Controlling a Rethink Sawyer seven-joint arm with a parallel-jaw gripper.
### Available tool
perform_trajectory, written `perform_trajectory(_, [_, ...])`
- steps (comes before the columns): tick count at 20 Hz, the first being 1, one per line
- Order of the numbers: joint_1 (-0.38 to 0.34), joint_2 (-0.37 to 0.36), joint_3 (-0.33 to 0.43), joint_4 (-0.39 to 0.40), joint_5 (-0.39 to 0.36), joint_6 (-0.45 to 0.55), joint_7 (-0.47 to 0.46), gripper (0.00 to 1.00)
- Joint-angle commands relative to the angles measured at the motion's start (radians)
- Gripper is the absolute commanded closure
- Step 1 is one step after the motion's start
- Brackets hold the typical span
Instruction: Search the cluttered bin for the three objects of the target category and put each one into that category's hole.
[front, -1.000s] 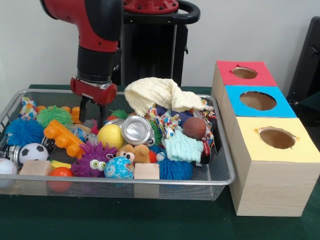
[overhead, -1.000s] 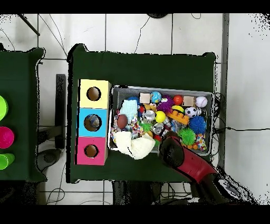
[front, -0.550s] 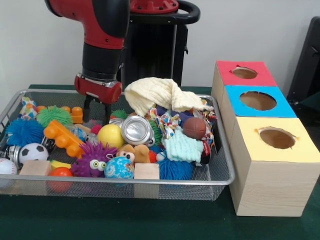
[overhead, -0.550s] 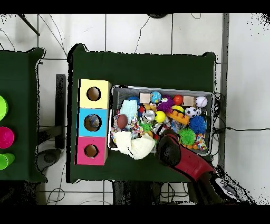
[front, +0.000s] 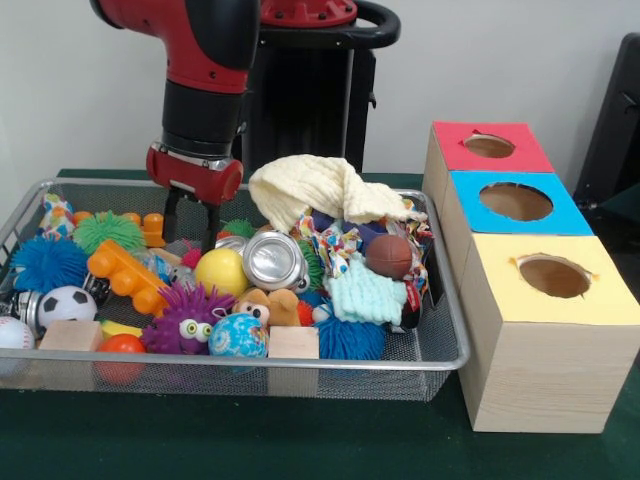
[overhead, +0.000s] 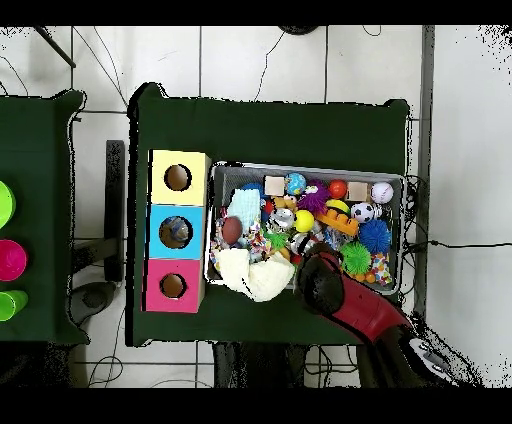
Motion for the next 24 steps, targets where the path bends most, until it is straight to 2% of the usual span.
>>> perform_trajectory(1, [-0.003,0.008,0.027,-0.055,0.043,-0.092,0.228,0.00])
perform_trajectory(13, [-0.007,0.018,0.032,-0.062,0.037,-0.087,0.220,0.00])
perform_trajectory(24, [-0.015,0.034,0.032,-0.123,0.014,-0.064,0.169,0.00])
